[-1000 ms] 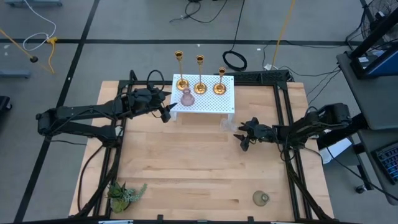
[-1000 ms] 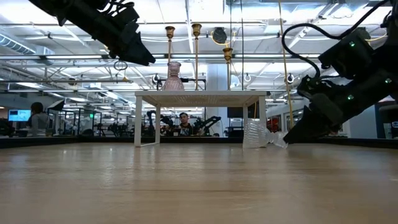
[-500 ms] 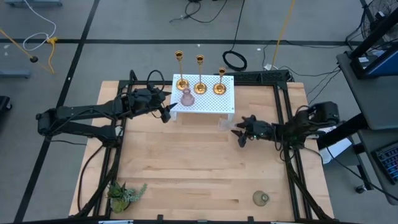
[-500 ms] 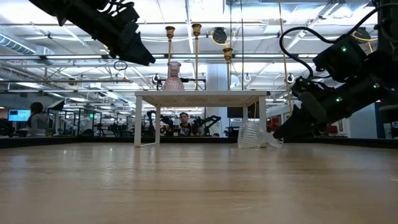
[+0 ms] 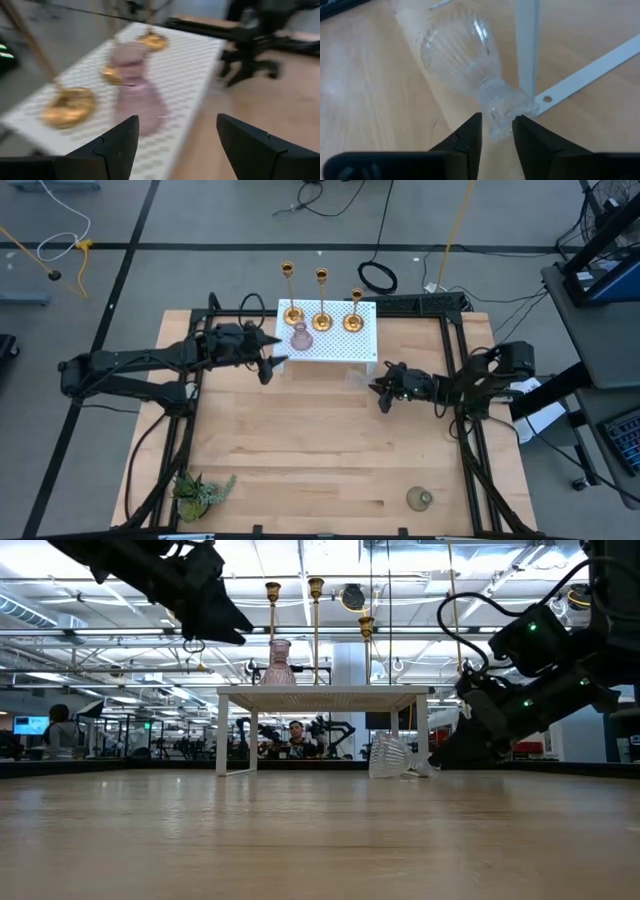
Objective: Pick & Place candle stick holders
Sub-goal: Put the bottom right green glass candle holder aligned with the golden candle holder on the shelf
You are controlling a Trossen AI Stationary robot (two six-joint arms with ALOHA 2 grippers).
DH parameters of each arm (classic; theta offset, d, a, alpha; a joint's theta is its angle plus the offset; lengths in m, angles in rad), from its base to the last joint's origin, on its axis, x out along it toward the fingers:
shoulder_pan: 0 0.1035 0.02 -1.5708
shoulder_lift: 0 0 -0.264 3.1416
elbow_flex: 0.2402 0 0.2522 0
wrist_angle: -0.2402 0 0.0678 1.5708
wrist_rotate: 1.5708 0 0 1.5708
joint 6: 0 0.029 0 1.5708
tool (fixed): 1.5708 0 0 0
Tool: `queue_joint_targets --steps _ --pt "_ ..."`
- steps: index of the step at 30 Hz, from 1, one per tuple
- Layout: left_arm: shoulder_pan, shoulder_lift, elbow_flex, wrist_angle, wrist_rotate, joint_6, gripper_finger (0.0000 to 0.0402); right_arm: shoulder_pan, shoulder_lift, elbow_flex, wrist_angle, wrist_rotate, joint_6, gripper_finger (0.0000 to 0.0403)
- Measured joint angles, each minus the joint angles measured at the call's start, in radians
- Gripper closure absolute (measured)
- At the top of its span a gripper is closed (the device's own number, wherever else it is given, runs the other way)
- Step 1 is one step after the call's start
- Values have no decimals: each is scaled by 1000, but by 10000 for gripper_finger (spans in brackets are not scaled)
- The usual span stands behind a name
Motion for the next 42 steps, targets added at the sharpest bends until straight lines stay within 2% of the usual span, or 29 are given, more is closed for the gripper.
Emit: queue_joint_targets --steps 4,11,15,23,26,33,38,42 --pt "-62 0 0 5 46 -13 131 -3 21 3 1 -6 -12 329" --pt "-209 58 0 18 -47 -119 131 -2 28 3 13 -6 -29 372" --pt "-292 176 0 78 -112 -194 131 -2 25 2 24 -7 -46 382" --pt "-401 455 0 380 -312 -292 131 -2 25 2 20 -7 -46 375" --pt "-419 557 1 536 -380 -310 131 -2 25 2 21 -7 -56 379" --pt "-431 789 4 835 -445 -390 131 -2 25 2 23 -7 -64 377" --pt "-421 901 86 852 -470 -354 131 -2 25 2 25 -7 -65 378" --pt "-404 991 197 787 -463 -318 131 -2 25 2 29 -8 -64 379"
